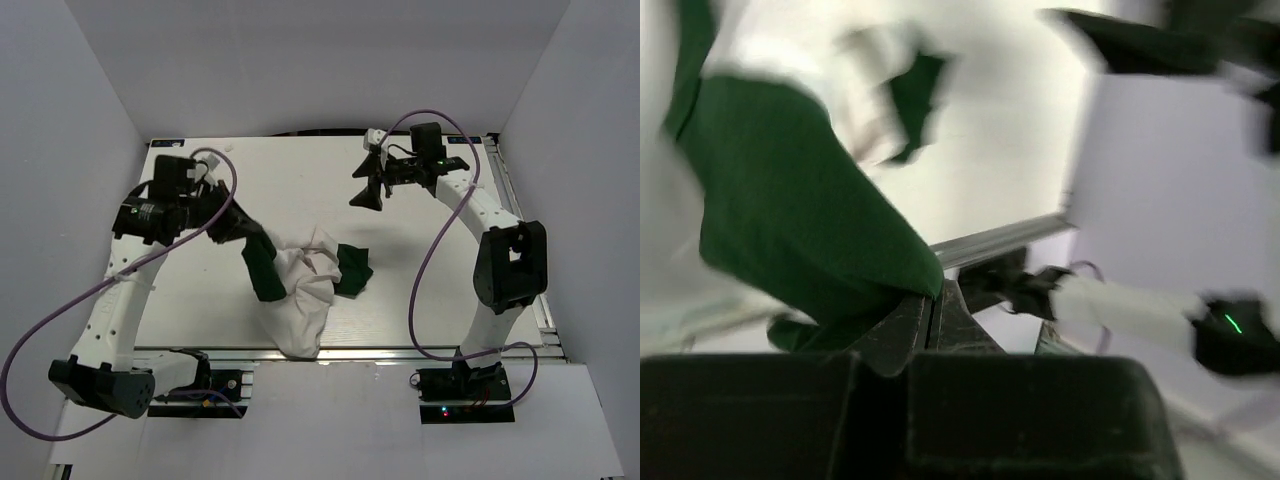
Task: Fold and stack the t-shirts
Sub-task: Move the tshirt to the center of the board, then flatten the tshirt out
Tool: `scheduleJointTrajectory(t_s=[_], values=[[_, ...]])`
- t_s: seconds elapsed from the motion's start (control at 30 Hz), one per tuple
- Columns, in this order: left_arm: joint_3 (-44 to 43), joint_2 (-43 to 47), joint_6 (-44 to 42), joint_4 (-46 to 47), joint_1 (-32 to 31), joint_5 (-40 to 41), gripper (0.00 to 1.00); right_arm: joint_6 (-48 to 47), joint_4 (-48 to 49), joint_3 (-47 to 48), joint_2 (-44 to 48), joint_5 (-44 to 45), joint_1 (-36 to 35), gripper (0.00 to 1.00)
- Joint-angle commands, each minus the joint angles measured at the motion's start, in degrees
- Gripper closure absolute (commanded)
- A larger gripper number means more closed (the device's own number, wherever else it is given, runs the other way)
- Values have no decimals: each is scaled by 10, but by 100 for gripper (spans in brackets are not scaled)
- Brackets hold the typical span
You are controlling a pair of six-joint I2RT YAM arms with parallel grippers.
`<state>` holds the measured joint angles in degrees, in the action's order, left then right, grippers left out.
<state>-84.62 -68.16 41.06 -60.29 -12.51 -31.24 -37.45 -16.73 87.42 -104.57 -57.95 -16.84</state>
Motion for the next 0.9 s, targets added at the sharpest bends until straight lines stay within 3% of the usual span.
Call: scheduleJointTrajectory(t_s=[0.0, 0.2, 0.33, 0.67, 0.83, 0.87], values=[[75, -13, 45, -160, -1, 135, 100, -86, -82, -15, 18, 18, 4, 11], [108, -8, 37, -176, 0, 160, 100, -246, -260, -33, 3, 35, -21, 11], [112, -21, 22, -165, 0, 150, 100, -178, -200, -82, 2, 85, -48, 14], [86, -15, 19, -172, 0, 160, 100, -10, -49, -96, -56, 215, -129, 16], [66, -7, 23, -180, 0, 169, 100, 27, -35, -75, -89, 236, -134, 30], [57, -7, 23, -181, -1, 170, 100, 28, -35, -72, -93, 236, -135, 41]])
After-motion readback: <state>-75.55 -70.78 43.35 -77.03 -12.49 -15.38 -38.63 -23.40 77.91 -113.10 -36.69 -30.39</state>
